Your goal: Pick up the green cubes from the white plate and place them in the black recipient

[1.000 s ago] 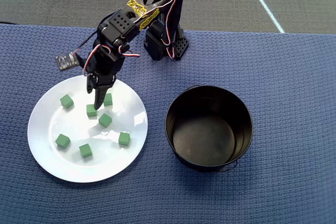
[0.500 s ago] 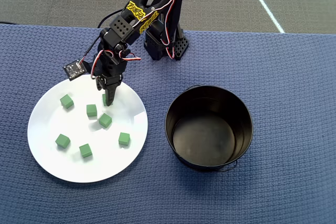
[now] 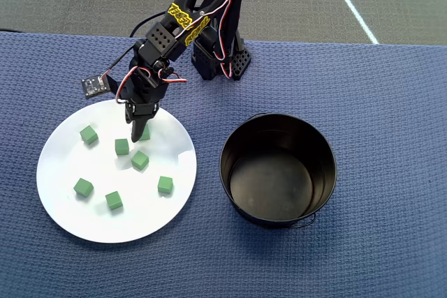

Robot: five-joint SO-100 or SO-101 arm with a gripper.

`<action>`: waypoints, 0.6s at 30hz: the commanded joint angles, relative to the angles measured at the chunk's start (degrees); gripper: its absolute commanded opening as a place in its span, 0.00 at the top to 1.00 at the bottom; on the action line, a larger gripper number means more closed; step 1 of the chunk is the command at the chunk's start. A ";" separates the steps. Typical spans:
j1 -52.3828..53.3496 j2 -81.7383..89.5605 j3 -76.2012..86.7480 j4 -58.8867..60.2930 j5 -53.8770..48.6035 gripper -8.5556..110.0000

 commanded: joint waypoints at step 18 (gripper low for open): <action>-5.27 3.87 3.16 1.32 9.49 0.82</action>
